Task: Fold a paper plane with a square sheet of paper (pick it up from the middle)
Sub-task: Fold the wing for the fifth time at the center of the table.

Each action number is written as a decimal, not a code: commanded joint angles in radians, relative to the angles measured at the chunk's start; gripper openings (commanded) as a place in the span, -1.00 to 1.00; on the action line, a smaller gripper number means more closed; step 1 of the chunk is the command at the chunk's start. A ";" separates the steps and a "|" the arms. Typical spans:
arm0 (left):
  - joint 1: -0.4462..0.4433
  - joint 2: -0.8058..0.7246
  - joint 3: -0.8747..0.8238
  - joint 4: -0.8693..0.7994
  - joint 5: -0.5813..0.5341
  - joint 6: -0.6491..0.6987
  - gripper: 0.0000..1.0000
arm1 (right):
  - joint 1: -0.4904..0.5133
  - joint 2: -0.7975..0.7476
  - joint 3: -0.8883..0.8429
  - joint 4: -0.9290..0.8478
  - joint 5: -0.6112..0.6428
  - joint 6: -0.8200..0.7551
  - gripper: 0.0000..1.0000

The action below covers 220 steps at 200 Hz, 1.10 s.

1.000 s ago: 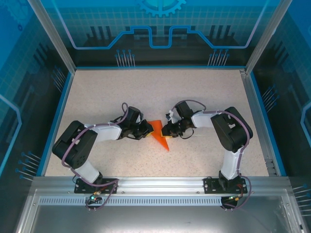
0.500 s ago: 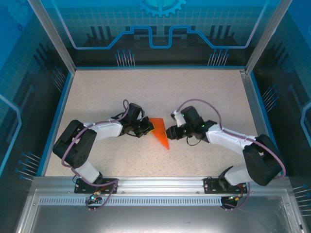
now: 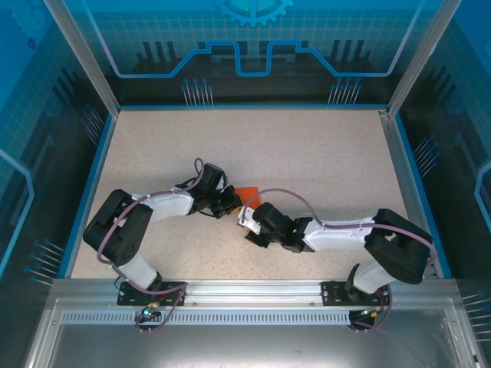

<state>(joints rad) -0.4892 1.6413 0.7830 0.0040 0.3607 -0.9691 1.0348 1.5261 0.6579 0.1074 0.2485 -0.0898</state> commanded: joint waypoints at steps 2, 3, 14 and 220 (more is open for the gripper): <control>-0.004 -0.021 0.027 -0.029 0.006 0.012 -1.00 | 0.041 0.064 0.050 0.083 0.163 -0.093 -0.21; -0.004 -0.021 0.027 -0.029 0.006 0.012 -1.00 | 0.041 0.067 0.051 0.085 0.167 -0.093 -0.22; -0.004 -0.023 0.026 -0.031 0.005 0.011 -1.00 | 0.048 0.088 0.057 0.103 0.195 -0.111 -0.25; -0.005 -0.028 0.040 -0.053 0.001 0.021 -0.98 | 0.055 0.169 0.007 0.290 0.388 -0.178 -0.26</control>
<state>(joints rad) -0.4892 1.6409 0.7967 -0.0219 0.3557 -0.9661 1.0866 1.6814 0.6674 0.3252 0.5991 -0.2604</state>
